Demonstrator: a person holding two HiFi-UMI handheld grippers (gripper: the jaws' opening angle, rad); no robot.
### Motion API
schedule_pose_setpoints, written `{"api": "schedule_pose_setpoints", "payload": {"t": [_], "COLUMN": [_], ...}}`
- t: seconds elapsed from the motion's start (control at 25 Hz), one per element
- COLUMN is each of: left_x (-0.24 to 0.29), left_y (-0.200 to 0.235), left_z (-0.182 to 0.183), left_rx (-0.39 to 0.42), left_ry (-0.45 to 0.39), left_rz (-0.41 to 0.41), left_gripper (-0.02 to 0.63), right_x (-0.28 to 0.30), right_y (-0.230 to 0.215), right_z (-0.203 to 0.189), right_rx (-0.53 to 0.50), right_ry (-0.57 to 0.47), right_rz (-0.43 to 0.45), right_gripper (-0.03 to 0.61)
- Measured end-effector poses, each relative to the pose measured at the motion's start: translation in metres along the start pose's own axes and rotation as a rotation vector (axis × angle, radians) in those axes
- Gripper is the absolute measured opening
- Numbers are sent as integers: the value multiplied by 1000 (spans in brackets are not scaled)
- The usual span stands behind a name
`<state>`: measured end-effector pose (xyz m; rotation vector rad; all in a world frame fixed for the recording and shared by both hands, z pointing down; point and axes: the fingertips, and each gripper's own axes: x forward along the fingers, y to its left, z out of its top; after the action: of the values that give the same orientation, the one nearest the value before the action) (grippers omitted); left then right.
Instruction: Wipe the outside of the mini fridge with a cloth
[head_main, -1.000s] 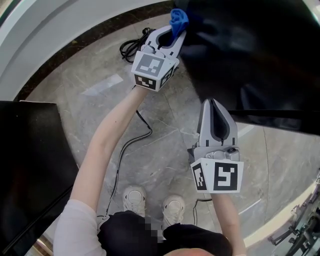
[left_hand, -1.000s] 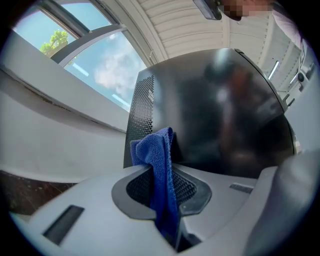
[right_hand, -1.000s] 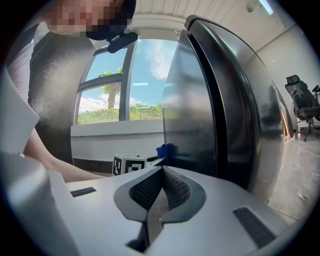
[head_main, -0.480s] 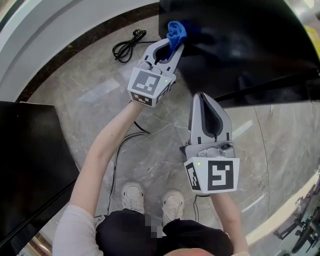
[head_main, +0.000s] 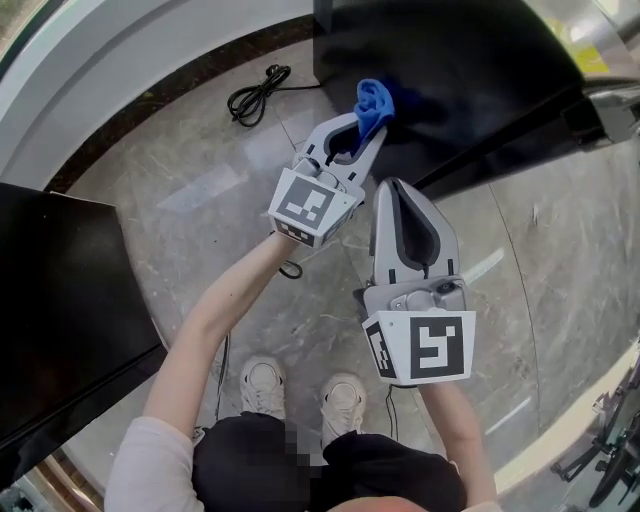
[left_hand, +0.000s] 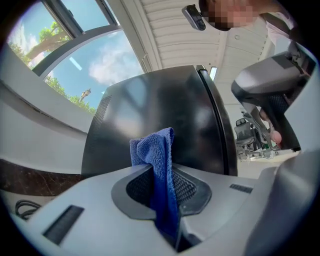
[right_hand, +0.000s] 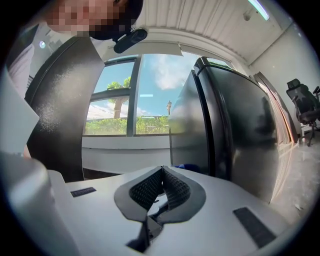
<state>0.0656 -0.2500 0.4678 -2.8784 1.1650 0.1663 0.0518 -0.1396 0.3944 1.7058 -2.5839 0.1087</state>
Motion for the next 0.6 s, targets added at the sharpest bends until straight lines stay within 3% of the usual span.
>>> {"api": "schedule_pose_setpoints", "payload": {"t": [0.24, 0.6], "left_x": [-15, -27], "left_y": [-48, -92], "left_z": [8, 17], "left_rx": [8, -24], "left_ry": [2, -13], "left_rz": [-78, -115], "left_gripper": [57, 57], "right_x": [-17, -35], "right_y": [23, 39], "right_z": [11, 26], "right_rx": [-10, -18], "right_ry": [-9, -34], "right_rz": [47, 82], "right_gripper": [12, 11]}}
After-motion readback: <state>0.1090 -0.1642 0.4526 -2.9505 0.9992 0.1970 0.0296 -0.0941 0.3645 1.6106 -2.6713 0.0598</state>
